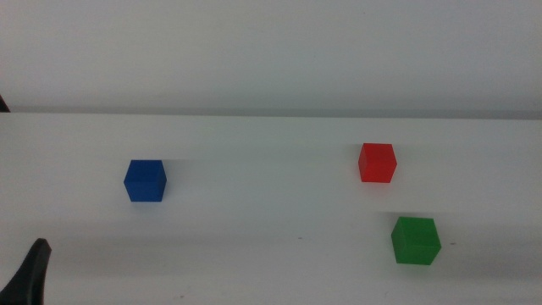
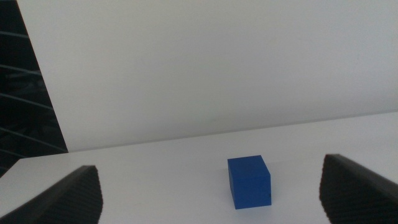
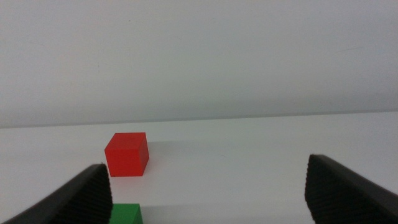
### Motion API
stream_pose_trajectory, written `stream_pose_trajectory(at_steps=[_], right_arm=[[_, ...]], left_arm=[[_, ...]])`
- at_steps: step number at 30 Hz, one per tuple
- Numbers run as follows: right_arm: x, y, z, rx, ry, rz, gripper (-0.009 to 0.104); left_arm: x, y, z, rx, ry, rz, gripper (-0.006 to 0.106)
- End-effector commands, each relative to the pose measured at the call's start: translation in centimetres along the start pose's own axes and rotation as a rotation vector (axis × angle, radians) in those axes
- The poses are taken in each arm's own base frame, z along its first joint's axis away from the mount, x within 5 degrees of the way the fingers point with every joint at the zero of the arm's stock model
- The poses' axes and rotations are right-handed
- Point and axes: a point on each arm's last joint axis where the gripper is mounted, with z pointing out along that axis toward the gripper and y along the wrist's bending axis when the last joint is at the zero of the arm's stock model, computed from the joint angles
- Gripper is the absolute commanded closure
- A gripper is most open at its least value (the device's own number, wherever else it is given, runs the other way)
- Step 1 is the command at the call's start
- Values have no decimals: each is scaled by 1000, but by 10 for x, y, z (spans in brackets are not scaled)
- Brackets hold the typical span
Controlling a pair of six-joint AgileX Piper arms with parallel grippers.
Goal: Stack red cubes first, then green, then blue cubes in a specific spot.
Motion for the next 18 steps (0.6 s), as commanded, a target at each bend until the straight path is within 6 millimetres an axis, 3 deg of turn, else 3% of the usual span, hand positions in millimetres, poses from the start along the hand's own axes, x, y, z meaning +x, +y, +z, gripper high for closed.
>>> stream_pose_trajectory(at_steps=[1,13,18], right_arm=[[11,-1,0,7,-12,1,13],[10,0,0,5,-29,-4,13],[-22,0,-1,6,29,27,13]], left_arm=[[10,0,-1,-3,-15,-14,7],[10,0,-1,-3,-15,-11,7],[10,0,-1,-3,-15,-10,7]])
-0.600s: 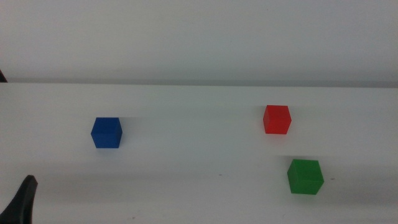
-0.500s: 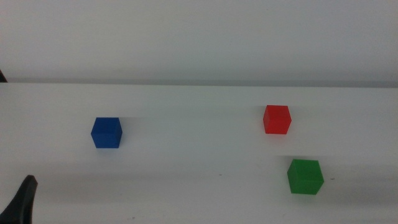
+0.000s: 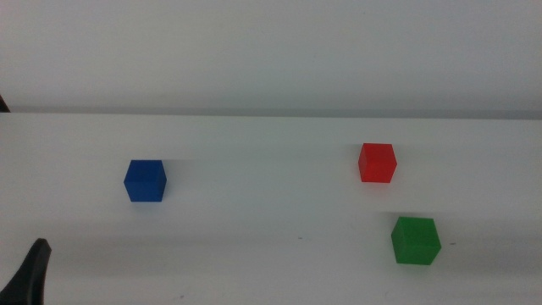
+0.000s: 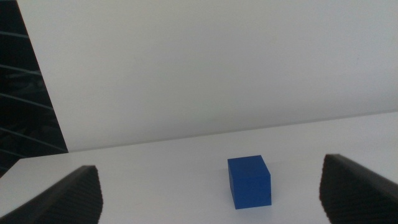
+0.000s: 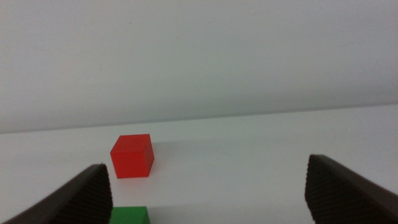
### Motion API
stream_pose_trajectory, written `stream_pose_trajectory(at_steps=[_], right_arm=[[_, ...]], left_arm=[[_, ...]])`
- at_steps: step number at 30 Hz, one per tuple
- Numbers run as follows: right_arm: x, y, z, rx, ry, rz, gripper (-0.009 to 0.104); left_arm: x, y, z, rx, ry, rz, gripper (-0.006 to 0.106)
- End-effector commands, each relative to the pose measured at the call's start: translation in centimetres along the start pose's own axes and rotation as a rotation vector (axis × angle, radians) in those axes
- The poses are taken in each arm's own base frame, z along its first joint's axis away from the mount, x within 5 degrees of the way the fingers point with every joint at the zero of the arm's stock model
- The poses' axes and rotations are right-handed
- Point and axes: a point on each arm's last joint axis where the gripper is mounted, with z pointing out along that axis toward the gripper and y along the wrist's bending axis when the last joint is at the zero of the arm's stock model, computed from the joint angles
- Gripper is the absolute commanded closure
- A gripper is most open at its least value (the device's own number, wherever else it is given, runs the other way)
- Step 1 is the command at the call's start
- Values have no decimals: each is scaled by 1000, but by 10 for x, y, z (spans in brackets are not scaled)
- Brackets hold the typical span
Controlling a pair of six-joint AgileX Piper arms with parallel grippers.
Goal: Stack red cubes first, then green, then blue cubes in a specific spot.
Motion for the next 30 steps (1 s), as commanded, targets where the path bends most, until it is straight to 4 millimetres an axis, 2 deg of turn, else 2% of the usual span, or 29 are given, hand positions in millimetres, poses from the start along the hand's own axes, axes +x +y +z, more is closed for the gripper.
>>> stream_pose_trajectory(at_steps=[1,3,7,9,13,16,19,22,26,30], right_arm=[[-22,0,2,12,58,-6,13],[-48,2,11,19,160,20,13],[-88,4,46,61,535,124,13],[-101,4,69,88,714,117,13],[-124,5,124,107,876,118,13],[-124,8,164,99,947,144,13],[-116,10,202,66,1021,118,13],[-114,21,236,37,1127,92,13],[-105,51,280,20,1188,7,13],[-85,88,314,-21,1232,-43,13]], left_arm=[[10,0,-1,-3,-15,-10,7],[10,0,-1,-3,-15,-12,7],[10,0,-1,-3,-15,-12,7],[10,0,-1,-3,-15,-12,7],[10,0,-1,-3,-15,-10,7],[10,0,-1,-3,-15,-10,7],[10,0,-1,-3,-15,-10,7],[10,0,-1,-3,-15,-10,7],[10,0,-1,-3,-15,-10,7],[10,0,-1,-3,-15,-10,7]])
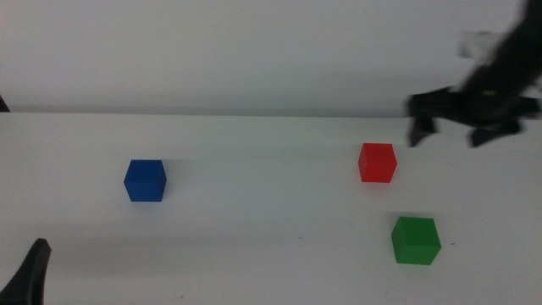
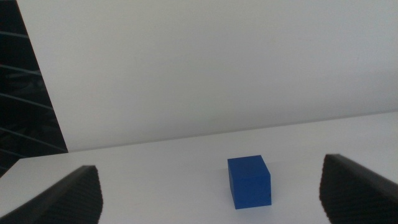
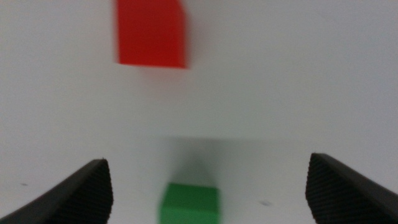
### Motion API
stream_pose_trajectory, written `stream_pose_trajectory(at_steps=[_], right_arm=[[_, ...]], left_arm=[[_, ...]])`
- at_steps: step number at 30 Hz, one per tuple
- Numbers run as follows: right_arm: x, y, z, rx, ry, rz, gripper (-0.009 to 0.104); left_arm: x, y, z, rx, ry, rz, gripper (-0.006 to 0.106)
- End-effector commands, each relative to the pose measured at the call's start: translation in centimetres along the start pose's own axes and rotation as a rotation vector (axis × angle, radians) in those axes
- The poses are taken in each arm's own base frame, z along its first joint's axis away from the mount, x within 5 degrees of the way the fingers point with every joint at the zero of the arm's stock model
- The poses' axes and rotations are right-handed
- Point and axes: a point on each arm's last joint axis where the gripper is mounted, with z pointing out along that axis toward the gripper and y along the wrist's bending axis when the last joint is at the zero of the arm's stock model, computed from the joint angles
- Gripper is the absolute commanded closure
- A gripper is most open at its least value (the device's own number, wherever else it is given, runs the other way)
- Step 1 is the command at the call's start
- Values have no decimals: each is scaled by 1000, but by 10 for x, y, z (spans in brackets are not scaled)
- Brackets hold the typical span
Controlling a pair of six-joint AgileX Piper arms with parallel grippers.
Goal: Stack red cubes first, then green, then blue cubes in a specific spot.
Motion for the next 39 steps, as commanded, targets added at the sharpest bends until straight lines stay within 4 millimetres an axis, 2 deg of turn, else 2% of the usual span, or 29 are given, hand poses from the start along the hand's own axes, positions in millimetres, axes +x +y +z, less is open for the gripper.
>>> stream_pose_trajectory(at_steps=[1,5,9,13,24,30,39], right_arm=[[-11,17,17,17,38,-21,13],[-26,35,37,25,80,-9,13],[-35,36,53,39,92,20,13],[-38,32,64,95,85,43,13],[-45,36,94,71,52,45,16],[-48,37,104,61,27,44,16],[-46,38,130,62,58,44,16]], left_arm=[[10,0,-1,-3,-15,-10,7],[10,0,-1,-3,-15,-10,7],[10,0,-1,-3,-15,-10,7],[10,0,-1,-3,-15,-10,7],[10,0,-1,-3,-15,-10,7],[10,0,-1,-3,-15,-10,7],[10,0,-1,-3,-15,-10,7]])
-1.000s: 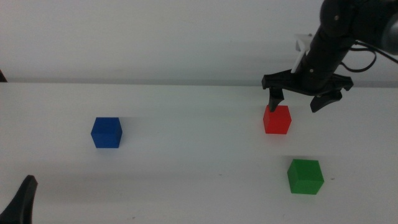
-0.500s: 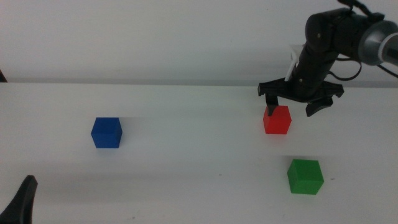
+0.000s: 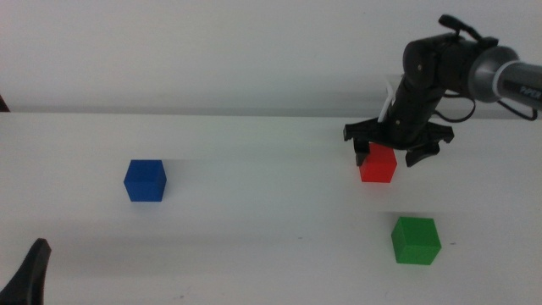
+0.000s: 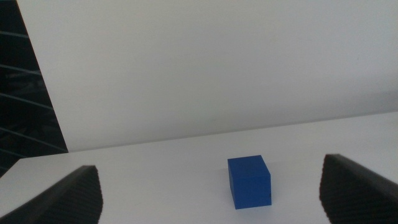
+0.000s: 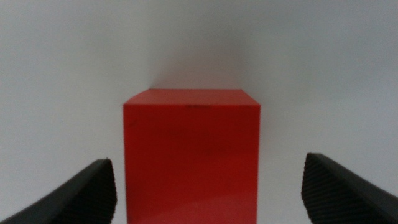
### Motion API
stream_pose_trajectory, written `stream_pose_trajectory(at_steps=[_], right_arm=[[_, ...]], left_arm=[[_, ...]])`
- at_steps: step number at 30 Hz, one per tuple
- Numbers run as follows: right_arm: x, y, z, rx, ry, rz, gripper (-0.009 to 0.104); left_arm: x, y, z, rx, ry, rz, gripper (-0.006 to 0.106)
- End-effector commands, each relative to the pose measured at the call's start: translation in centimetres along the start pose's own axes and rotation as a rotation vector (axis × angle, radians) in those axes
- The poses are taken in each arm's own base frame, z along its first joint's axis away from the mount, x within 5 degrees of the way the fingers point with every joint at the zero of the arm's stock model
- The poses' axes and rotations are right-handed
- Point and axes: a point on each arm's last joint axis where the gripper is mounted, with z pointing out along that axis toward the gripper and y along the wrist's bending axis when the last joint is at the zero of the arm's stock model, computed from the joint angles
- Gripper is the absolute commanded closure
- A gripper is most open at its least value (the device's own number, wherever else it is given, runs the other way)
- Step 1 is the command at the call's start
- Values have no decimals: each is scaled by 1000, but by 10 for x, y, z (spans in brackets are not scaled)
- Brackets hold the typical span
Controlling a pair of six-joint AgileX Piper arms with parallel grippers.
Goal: Stack red cubes first, then green, then blue cubes in a specific spot.
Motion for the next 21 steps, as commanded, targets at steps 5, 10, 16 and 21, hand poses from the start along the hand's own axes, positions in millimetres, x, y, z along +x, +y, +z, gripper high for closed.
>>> stream_pose_trajectory(at_steps=[5,10,16,21], right_arm=[[-2,1,12,7,-9,-3,23],[-5,2,13,-5,-42,24,55],[-4,8,-19,4,-51,40,75],[17,42,-62,49,-70,61,75]], left_arm=[[10,0,-1,-3,-15,-10,7],[10,0,-1,-3,-15,-10,7],[10,0,-1,-3,-15,-10,7],[10,0,-1,-3,-15,-10,7]])
